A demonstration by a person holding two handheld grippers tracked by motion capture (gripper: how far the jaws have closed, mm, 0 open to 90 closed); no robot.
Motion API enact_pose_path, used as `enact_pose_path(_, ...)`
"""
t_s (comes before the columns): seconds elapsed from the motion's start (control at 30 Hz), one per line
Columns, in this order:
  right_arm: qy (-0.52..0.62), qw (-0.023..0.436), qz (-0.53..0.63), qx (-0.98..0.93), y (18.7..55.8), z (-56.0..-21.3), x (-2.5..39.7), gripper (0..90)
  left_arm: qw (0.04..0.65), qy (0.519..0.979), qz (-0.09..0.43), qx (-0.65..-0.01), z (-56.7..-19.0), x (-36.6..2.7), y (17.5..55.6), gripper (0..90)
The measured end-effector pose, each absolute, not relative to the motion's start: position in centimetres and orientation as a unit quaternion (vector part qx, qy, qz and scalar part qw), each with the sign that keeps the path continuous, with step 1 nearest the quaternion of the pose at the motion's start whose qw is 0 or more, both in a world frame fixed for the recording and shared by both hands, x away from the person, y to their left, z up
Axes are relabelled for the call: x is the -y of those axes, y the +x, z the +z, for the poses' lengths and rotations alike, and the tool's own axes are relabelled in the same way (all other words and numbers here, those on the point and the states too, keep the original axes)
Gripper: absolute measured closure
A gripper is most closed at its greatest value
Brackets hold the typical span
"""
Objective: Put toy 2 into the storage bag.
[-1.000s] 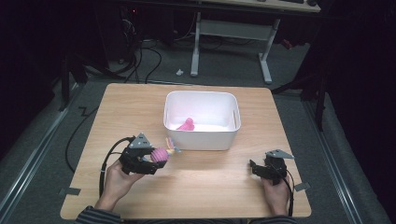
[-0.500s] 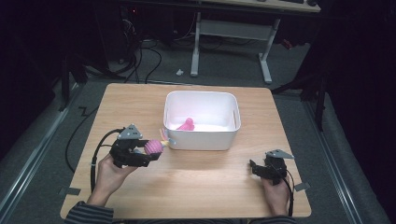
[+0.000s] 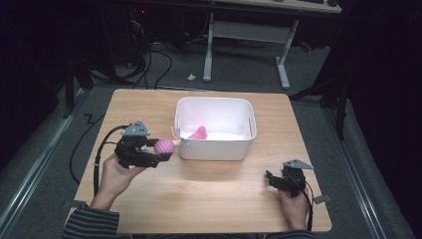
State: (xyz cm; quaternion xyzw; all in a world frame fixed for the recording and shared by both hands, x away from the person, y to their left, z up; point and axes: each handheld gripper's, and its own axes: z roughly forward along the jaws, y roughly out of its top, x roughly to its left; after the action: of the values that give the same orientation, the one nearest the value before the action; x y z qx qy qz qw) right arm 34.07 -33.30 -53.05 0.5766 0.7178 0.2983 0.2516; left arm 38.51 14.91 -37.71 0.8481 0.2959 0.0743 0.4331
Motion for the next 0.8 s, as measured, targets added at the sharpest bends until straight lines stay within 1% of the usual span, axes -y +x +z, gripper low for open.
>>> enact_pose_path(0.27,0.577,0.251,0.298,-0.718,34.1,-53.1,33.3,25.3,0.441,0.845,0.067,-0.295,-36.9,-14.6,39.5,36.1)
enact_pose_path(0.53,0.577,0.252,0.298,-0.718,34.1,-53.1,33.3,25.3,0.439,0.848,0.073,-0.289,-35.7,-14.0,40.4,36.1)
enact_pose_path(0.8,0.577,0.252,0.298,-0.718,34.1,-53.1,33.3,25.3,0.437,0.849,0.073,-0.287,-35.3,-13.3,41.2,36.1)
